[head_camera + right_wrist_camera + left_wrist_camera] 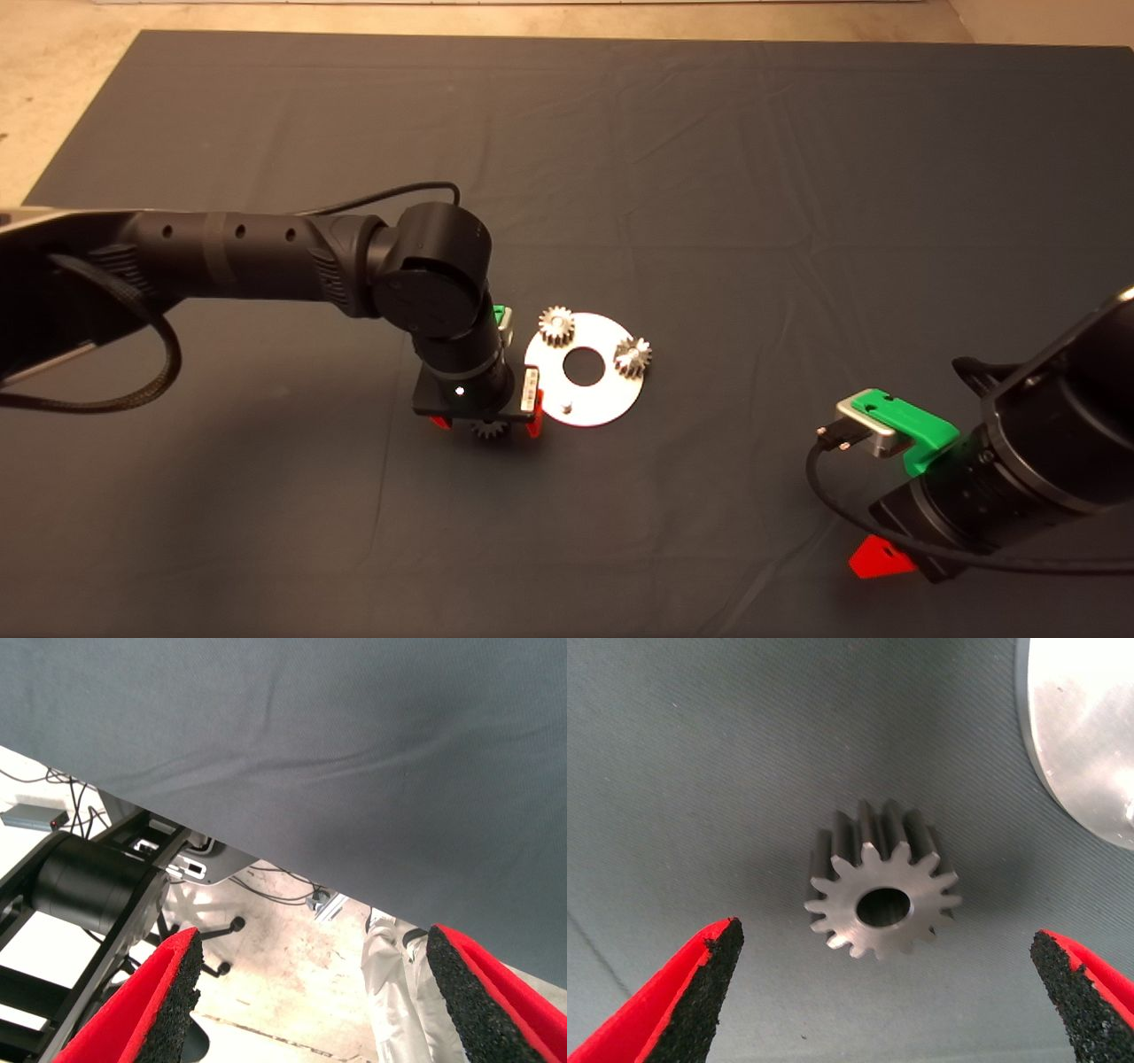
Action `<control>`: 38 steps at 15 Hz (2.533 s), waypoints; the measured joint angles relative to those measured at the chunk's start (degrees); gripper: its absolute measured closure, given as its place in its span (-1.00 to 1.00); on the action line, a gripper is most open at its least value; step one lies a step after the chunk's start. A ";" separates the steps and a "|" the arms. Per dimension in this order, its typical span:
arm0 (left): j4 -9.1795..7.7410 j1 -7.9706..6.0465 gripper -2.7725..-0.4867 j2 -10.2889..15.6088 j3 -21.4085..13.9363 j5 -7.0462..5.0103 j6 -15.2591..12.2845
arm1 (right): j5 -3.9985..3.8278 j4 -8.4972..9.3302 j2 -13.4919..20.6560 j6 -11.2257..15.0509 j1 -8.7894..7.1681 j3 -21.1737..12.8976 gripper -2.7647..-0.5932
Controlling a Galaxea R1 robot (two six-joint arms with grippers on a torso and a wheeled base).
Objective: Install three planetary gears onto the carrier pins
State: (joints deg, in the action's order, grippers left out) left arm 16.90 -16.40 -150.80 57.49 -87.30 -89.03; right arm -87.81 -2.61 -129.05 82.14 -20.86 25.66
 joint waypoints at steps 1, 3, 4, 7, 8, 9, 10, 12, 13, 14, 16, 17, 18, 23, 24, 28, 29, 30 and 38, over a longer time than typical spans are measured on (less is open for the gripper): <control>0.02 0.03 -0.62 -0.02 0.22 0.00 0.26 | 0.07 0.00 0.00 0.02 0.02 0.00 -0.17; 0.05 0.04 -0.62 -0.04 0.33 0.00 1.09 | 0.03 0.02 0.00 0.02 0.01 -0.01 -0.17; 0.03 0.04 -0.62 -0.15 0.44 0.00 1.32 | 0.03 0.02 0.00 0.02 0.02 -0.01 -0.17; 0.07 0.04 -0.62 -0.15 0.56 0.00 1.73 | 0.05 0.02 0.00 0.02 0.01 -0.01 -0.17; 0.07 0.04 -0.62 -0.15 0.59 0.00 2.06 | 0.05 0.02 0.00 0.05 0.01 -0.01 -0.17; 0.10 0.04 -0.62 -0.15 0.66 0.12 2.79 | 0.05 0.02 0.00 0.18 0.02 -0.01 -0.17; 0.10 0.04 -0.62 -0.14 0.67 0.80 3.06 | 0.04 0.02 0.00 0.29 0.01 -0.01 -0.17; 0.08 0.04 -0.62 -0.14 1.07 2.23 3.84 | 0.05 0.02 0.00 0.46 0.01 -0.01 -0.17; 0.18 0.04 -0.62 -0.13 1.52 2.29 4.06 | 0.00 0.05 0.02 0.46 0.00 -0.01 -0.17; 0.18 0.04 -0.62 -0.13 1.94 2.32 4.58 | 0.03 0.05 0.00 0.49 0.02 -0.01 -0.17; 0.30 0.26 -0.62 -0.13 2.78 3.73 5.79 | 0.03 0.05 0.00 0.55 0.00 -0.01 -0.17; 0.30 0.70 -0.62 -0.13 3.08 4.13 5.97 | 0.03 0.05 0.02 0.67 0.00 -0.01 -0.17; 0.51 1.37 -0.62 -0.11 3.21 4.36 6.45 | 0.03 0.05 0.02 0.68 0.02 -0.01 -0.17; 1.29 2.47 -0.62 -0.11 3.30 4.45 7.06 | 0.05 0.07 0.03 0.71 -0.09 -0.01 -0.17; 1.29 2.47 -0.62 -0.10 3.30 4.44 7.06 | 0.05 0.07 0.02 0.71 -0.09 -0.01 -0.17; 1.29 2.45 -0.62 0.02 3.30 4.50 7.36 | 0.05 0.07 0.05 0.71 -0.09 -0.01 -0.17; 1.27 2.45 -0.62 0.00 3.30 4.50 7.75 | 0.06 0.07 0.03 0.71 -0.09 -0.01 -0.17; 1.26 2.45 -0.62 -0.02 3.30 4.47 7.75 | 0.05 0.07 0.05 0.71 -0.09 -0.01 -0.17; 1.27 2.45 -0.48 -0.06 3.51 3.48 7.69 | 0.05 0.07 0.02 0.71 -0.09 -0.01 -0.17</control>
State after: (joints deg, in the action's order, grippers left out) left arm 18.16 -13.95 -150.86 61.00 -83.82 -81.34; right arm -87.76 -2.54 -129.03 82.85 -20.94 25.65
